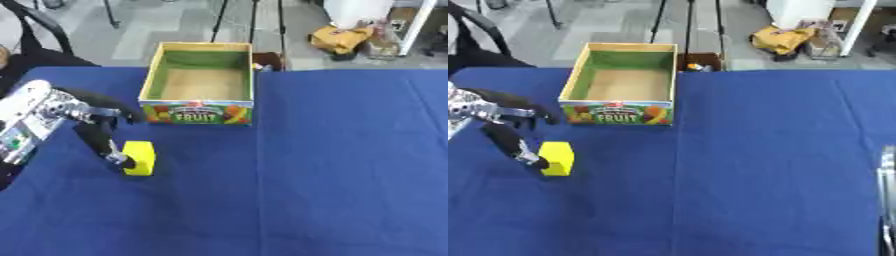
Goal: Pick up objects on the table and place them in the box.
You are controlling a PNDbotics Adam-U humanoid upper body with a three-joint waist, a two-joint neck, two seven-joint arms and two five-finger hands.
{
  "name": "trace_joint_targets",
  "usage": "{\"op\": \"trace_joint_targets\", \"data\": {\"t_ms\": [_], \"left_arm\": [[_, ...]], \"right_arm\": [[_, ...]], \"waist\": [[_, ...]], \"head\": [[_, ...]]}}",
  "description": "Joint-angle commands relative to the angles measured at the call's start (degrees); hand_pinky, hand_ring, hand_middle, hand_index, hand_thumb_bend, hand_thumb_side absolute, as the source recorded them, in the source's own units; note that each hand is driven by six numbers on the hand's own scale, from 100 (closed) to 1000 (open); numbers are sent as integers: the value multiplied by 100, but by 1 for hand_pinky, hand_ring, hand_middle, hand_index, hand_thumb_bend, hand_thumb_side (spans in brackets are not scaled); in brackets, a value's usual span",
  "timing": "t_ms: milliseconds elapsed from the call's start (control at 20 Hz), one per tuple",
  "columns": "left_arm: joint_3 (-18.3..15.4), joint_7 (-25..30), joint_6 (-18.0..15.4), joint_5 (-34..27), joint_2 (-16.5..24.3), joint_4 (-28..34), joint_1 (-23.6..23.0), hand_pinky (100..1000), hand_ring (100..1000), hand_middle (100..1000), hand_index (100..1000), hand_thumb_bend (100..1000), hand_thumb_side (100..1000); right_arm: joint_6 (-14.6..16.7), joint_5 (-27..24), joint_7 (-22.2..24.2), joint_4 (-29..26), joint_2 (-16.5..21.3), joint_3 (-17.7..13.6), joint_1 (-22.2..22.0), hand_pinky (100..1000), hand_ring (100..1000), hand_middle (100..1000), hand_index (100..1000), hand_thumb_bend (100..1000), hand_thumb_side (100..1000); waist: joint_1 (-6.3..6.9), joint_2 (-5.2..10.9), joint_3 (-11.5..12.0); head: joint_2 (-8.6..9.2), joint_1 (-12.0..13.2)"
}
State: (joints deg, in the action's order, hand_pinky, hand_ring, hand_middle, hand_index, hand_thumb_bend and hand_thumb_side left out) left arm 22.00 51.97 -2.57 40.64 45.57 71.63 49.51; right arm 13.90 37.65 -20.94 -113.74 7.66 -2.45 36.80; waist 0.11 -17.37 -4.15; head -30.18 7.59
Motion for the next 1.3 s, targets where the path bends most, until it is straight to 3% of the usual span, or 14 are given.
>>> {"op": "trace_joint_targets", "data": {"t_ms": [50, 650, 950, 1100, 1300], "left_arm": [[-64, 0, -143, 187, 39, -171, 155, 714, 799, 903, 1000, 610, 592], [-198, -305, -352, 756, -197, -632, 265, 712, 799, 874, 968, 570, 612], [-193, -375, -440, 794, -246, -718, 266, 703, 790, 853, 926, 591, 580], [-141, -240, -584, 681, -224, -675, 242, 718, 804, 874, 953, 588, 566], [-146, -32, -730, 690, -114, -459, 298, 735, 835, 901, 983, 515, 554]], "right_arm": [[-15, -29, -10, -85, 44, -37, 89, 757, 850, 629, 853, 100, 954], [-35, -52, -16, -85, 39, -51, 120, 756, 850, 624, 853, 100, 944], [-52, -60, -32, -85, 46, -68, 128, 755, 850, 622, 853, 100, 942], [-73, -63, -46, -85, 54, -74, 115, 754, 849, 621, 852, 100, 939], [-85, -64, -54, -85, 57, -77, 90, 754, 848, 619, 850, 100, 937]], "waist": [[11, 88, -5], [-6, -1, -74], [-9, -41, -96], [-5, -39, -83], [1, -8, -63]], "head": [[52, 35], [112, 135], [114, 152], [72, 148], [23, 139]]}}
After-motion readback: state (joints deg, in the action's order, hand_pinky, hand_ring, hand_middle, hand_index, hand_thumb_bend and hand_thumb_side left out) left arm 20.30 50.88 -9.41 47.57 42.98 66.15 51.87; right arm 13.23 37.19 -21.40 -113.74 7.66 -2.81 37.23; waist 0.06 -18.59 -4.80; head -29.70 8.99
